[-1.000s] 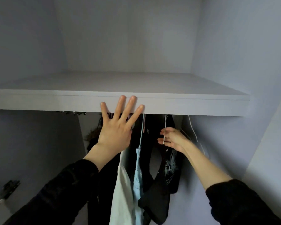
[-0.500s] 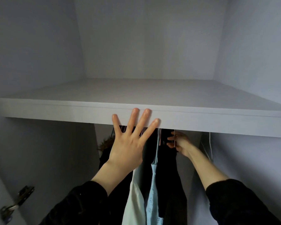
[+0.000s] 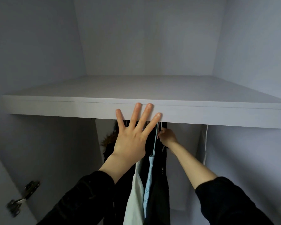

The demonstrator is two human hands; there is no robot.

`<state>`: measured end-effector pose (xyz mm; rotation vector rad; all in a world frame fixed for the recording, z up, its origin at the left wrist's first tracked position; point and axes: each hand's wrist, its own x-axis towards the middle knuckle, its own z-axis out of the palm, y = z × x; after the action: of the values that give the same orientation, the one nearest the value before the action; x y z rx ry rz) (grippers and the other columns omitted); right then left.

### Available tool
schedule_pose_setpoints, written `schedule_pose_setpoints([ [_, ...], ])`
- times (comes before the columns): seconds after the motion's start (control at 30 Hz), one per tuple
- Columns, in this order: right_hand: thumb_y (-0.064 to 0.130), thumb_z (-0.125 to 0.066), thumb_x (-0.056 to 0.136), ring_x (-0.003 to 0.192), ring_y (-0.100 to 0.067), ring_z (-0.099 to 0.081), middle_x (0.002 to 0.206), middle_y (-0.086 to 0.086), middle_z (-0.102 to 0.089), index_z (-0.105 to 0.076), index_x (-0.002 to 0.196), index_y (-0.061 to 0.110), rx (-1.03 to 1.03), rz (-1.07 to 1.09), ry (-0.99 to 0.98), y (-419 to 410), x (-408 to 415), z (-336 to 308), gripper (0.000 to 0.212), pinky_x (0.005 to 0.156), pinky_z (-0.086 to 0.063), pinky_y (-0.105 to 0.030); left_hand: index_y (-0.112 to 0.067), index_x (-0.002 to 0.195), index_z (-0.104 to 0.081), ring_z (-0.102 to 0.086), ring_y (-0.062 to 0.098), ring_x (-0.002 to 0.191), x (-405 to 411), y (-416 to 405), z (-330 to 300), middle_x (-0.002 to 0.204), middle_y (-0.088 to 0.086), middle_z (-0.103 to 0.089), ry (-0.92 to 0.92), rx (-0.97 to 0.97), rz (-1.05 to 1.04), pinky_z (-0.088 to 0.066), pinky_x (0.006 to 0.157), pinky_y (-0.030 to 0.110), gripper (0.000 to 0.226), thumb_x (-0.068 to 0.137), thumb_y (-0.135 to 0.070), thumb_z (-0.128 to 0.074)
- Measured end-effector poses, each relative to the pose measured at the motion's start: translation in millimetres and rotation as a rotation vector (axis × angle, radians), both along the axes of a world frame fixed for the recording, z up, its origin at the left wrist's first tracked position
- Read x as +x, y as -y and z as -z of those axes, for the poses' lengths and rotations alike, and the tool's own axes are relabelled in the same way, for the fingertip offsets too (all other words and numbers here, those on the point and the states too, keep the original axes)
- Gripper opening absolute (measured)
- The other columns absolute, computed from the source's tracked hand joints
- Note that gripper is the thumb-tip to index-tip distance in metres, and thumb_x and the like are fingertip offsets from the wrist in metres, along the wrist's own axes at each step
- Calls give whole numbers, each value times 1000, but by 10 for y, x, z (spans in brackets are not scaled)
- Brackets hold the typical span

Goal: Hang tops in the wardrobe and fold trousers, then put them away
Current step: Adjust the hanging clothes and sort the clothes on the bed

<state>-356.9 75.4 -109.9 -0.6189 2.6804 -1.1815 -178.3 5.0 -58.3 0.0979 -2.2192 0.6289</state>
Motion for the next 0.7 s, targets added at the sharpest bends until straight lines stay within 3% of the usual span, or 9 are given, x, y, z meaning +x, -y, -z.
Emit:
schedule_pose_setpoints([
  [0.1, 19, -38, 98, 121, -31, -51, 134, -14, -53, -46, 134, 10, 110, -43, -116, -64, 297, 8, 38, 93, -41, -30, -20, 149, -9, -8, 39, 141, 100, -83, -36, 154, 12, -7, 41, 45, 16, -17, 100, 75, 102, 65, -16, -67],
  [0.2, 15, -42, 98, 136, -25, -36, 148, -11, -37, -38, 142, 8, 10, -84, -218, -205, 779, 90, 45, 107, -30, -29, -21, 150, -18, -7, 37, 143, 284, -124, 16, 156, 13, -11, 104, 197, 118, -16, 106, 69, 90, 73, -14, -64],
  [0.37, 11, -45, 96, 132, -15, -38, 141, -2, -45, -48, 135, 11, -146, -232, -398, -327, 1715, 356, 39, 102, -19, -6, -26, 149, -10, 12, 27, 145, 876, 155, 449, 158, 7, 1, 203, 524, 176, 3, 116, 50, 69, 93, -16, -49],
  [0.43, 12, -47, 96, 129, -12, -42, 137, 2, -48, -50, 133, 12, -177, -305, -352, -199, 1962, 490, 37, 102, -24, -5, -26, 149, -11, 15, 23, 144, 1185, 307, 639, 158, 4, 1, 272, 602, 91, 1, 118, 48, 63, 97, -20, -44],
  [0.57, 20, -47, 98, 126, -18, -47, 139, -2, -46, -41, 139, 16, -32, -465, -104, 101, 2408, 854, 42, 104, -39, -31, -23, 149, -23, 1, 21, 147, 1916, 446, 1085, 158, 4, -12, 299, 771, -117, -9, 119, 42, 53, 99, -24, -40],
  [0.7, 25, -45, 99, 124, -22, -50, 138, -7, -50, -42, 140, 14, 166, -774, 15, 424, 3065, 1256, 43, 101, -40, -30, -20, 146, -32, -20, 22, 144, 2931, 412, 1538, 153, 5, -29, 244, 936, -370, -24, 112, 36, 50, 98, -26, -43],
])
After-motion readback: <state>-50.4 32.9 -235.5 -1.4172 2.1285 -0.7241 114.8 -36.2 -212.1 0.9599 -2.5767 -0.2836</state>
